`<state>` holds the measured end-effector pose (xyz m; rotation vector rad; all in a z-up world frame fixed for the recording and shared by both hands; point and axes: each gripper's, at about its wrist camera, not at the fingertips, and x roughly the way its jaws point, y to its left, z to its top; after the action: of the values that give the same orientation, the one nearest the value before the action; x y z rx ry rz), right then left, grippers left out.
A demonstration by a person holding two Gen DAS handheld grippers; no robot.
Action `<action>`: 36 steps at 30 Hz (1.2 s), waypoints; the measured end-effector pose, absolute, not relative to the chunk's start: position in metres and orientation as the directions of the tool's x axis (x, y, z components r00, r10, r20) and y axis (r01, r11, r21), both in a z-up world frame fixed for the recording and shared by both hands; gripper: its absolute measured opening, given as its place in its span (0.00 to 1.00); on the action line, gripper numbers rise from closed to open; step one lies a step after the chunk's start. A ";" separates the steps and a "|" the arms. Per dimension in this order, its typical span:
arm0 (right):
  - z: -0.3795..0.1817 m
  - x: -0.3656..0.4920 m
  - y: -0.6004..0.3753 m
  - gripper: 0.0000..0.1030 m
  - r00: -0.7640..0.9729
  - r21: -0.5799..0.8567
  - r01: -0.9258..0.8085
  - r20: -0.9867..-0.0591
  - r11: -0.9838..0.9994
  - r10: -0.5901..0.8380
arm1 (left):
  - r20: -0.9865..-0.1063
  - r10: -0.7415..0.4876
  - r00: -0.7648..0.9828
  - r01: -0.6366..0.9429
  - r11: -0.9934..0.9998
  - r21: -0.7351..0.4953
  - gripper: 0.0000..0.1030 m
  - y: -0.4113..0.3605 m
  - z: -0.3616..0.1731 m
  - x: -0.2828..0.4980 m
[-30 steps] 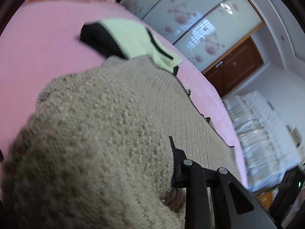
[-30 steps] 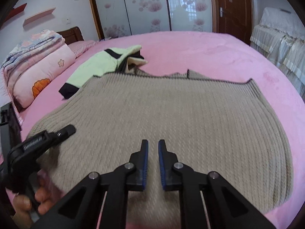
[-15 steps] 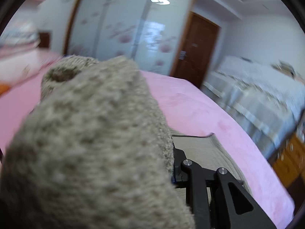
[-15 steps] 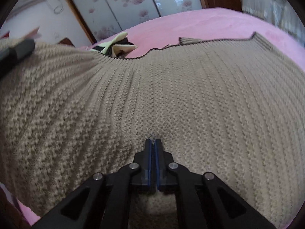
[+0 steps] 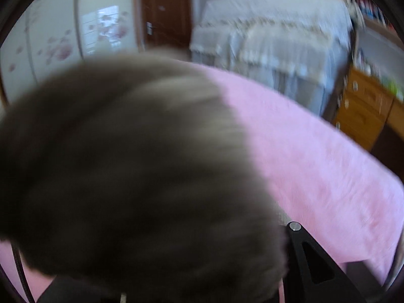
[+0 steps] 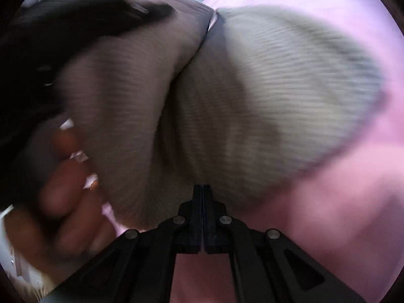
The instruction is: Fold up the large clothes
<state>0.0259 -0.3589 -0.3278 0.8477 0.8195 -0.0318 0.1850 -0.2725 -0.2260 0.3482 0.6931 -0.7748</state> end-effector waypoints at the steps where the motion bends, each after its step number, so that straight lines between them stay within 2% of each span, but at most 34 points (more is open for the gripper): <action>1: -0.325 0.019 -0.362 0.00 0.690 0.624 0.352 -0.676 0.698 0.257 | -0.701 -0.502 0.506 0.744 0.666 0.060 0.22 -0.282 -0.234 0.181; 3: -0.322 0.002 -0.371 0.00 0.659 0.554 0.398 -0.727 0.732 0.193 | -0.725 -0.464 0.509 0.749 0.654 0.107 0.22 -0.294 -0.246 0.174; 7: -0.320 -0.023 -0.393 0.00 0.653 0.552 0.447 -0.739 0.704 0.165 | -0.718 -0.399 0.571 0.749 0.610 0.256 0.23 -0.306 -0.269 0.150; 12: -0.311 -0.028 -0.405 0.00 0.641 0.502 0.470 -0.760 0.726 0.110 | -0.638 -0.305 0.707 0.675 0.561 0.480 0.22 -0.311 -0.278 0.122; 15: -0.308 -0.025 -0.413 0.00 0.642 0.499 0.473 -0.759 0.726 0.104 | -0.554 -0.239 0.798 0.586 0.524 0.618 0.21 -0.311 -0.270 0.104; 18: -0.305 -0.028 -0.408 0.00 0.639 0.490 0.471 -0.763 0.733 0.100 | -0.497 -0.173 0.850 0.512 0.492 0.704 0.21 -0.302 -0.268 0.095; 22: -0.305 -0.026 -0.401 0.00 0.628 0.468 0.469 -0.773 0.749 0.089 | -0.548 -0.175 0.818 0.552 0.508 0.661 0.23 -0.304 -0.275 0.087; 24: -0.303 -0.019 -0.392 0.00 0.624 0.450 0.475 -0.778 0.756 0.071 | -0.577 -0.180 0.797 0.576 0.514 0.635 0.35 -0.310 -0.281 0.082; 26: -0.296 -0.026 -0.389 0.00 0.616 0.425 0.483 -0.786 0.766 0.048 | -0.588 -0.185 0.787 0.584 0.529 0.616 0.37 -0.311 -0.281 0.079; 28: -0.290 -0.027 -0.389 0.04 0.602 0.404 0.493 -0.798 0.770 0.033 | -0.629 -0.239 0.740 0.635 0.558 0.534 0.58 -0.302 -0.270 0.077; 29: -0.286 -0.028 -0.390 0.04 0.593 0.393 0.498 -0.805 0.773 0.027 | -0.657 -0.267 0.705 0.663 0.577 0.477 0.76 -0.294 -0.263 0.076; 30: -0.281 -0.029 -0.391 0.04 0.580 0.377 0.504 -0.814 0.777 0.019 | -0.687 -0.313 0.655 0.700 0.595 0.396 0.85 -0.285 -0.252 0.076; 33: -0.264 -0.030 -0.393 0.04 0.545 0.326 0.519 -0.839 0.790 -0.012 | -0.760 -0.437 0.481 0.791 0.591 0.161 0.86 -0.262 -0.221 0.075; 35: -0.247 -0.028 -0.394 0.06 0.530 0.296 0.523 -0.848 0.799 -0.033 | -0.775 -0.511 0.373 0.818 0.576 0.013 0.86 -0.246 -0.198 0.077; 36: -0.237 -0.027 -0.395 0.12 0.533 0.297 0.521 -0.845 0.800 -0.033 | -0.772 -0.537 0.341 0.819 0.573 -0.037 0.86 -0.233 -0.188 0.078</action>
<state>-0.0275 -0.3951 -0.2366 0.5693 0.9610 -0.3520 0.0780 -0.2330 -0.1877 0.3913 0.8293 -0.9117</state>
